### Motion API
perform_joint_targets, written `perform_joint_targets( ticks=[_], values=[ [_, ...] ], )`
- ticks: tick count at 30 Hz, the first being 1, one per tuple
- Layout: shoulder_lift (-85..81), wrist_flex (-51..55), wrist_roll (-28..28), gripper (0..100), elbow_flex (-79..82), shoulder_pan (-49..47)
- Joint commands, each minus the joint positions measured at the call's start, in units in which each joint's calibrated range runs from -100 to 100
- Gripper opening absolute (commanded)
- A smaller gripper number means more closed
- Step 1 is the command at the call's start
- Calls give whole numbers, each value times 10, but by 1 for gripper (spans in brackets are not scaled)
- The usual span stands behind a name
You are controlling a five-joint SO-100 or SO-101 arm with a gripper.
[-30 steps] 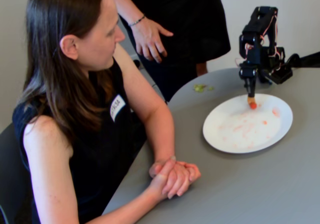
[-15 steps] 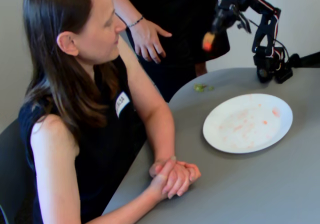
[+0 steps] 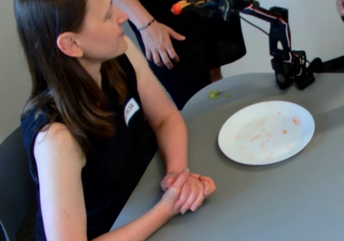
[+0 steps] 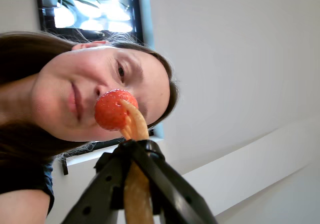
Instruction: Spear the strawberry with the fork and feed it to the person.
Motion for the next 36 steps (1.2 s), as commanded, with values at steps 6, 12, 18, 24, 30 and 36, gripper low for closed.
perform_joint_targets(
  ticks=[6,12,18,24,30,36],
  values=[
    [230,-12,-62,1,-284,79],
    [329,-12,-63,1,-362,90],
    [352,-12,-63,1,-373,89],
    [313,26,-63,1,-392,85],
    [194,121,-102,1,-392,89],
    [55,286,-119,1,-392,82]
  ],
)
